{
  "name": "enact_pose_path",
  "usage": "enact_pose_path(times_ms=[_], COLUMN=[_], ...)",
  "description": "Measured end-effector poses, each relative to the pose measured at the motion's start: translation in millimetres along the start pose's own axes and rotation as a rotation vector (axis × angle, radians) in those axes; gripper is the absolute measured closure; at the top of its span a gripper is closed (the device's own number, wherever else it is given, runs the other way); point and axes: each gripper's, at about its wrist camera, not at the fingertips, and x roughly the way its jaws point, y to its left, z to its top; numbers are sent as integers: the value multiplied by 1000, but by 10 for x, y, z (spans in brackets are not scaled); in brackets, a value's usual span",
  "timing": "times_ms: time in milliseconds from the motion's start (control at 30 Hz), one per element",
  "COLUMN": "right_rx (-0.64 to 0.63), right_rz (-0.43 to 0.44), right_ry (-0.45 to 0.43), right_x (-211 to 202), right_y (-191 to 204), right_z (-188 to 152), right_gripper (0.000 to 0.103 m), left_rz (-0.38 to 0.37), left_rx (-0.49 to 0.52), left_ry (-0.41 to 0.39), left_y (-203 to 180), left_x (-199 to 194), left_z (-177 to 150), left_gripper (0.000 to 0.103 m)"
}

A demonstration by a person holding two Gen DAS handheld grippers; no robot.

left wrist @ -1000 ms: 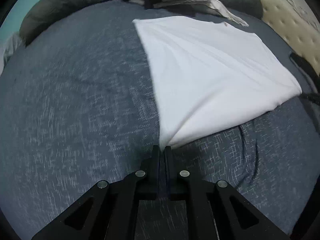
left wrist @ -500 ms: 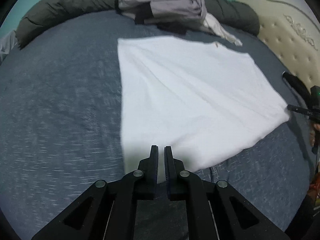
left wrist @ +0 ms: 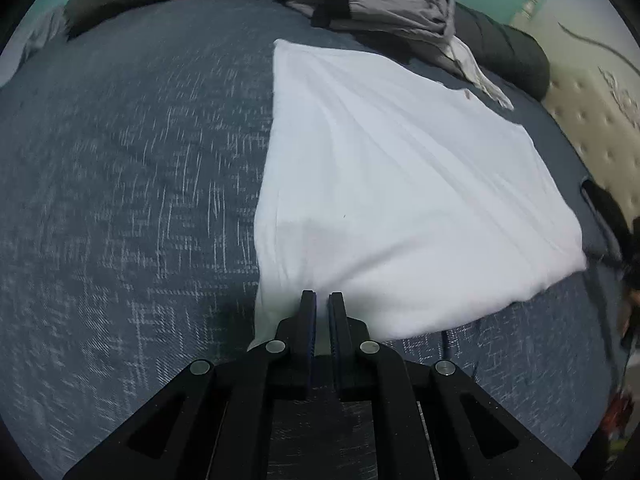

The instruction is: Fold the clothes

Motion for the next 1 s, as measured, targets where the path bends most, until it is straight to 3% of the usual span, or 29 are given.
enact_pose_path(times_ms=[167, 233, 333, 433, 533, 567, 633, 733, 833, 1000], right_rx=[73, 73, 74, 26, 64, 76, 54, 38, 14, 28], right_rz=[-3, 1, 7, -12, -55, -53, -140, -162, -107, -109], right_ry=[-28, -51, -86, -19, 34, 14, -6, -21, -73, 11], right_x=[-116, -221, -379, -281, -174, -213, -325, -458, -589, -320], right_y=[-182, -148, -97, -42, -172, -200, -202, -175, -71, -16], right_z=[-110, -111, -112, -194, -317, -338, -389, -434, -415, -483], right_gripper=[98, 91, 91, 91, 96, 96, 94, 94, 92, 90], left_rz=[1, 12, 14, 6, -3, -5, -4, -3, -24, -24], left_rx=[-16, -8, -13, -23, -28, -27, -19, -14, -27, -20], left_ry=[-24, -36, -55, -73, -86, -90, -90, -87, -88, -84], left_y=[7, -12, -25, -6, -33, -32, -43, -51, -33, -61], left_x=[-29, -29, -54, -96, -55, -55, -49, -48, -56, -51], left_z=[-100, -132, -170, -236, -254, -267, -256, -251, -260, -248], left_gripper=[96, 96, 96, 96, 96, 96, 95, 95, 89, 88])
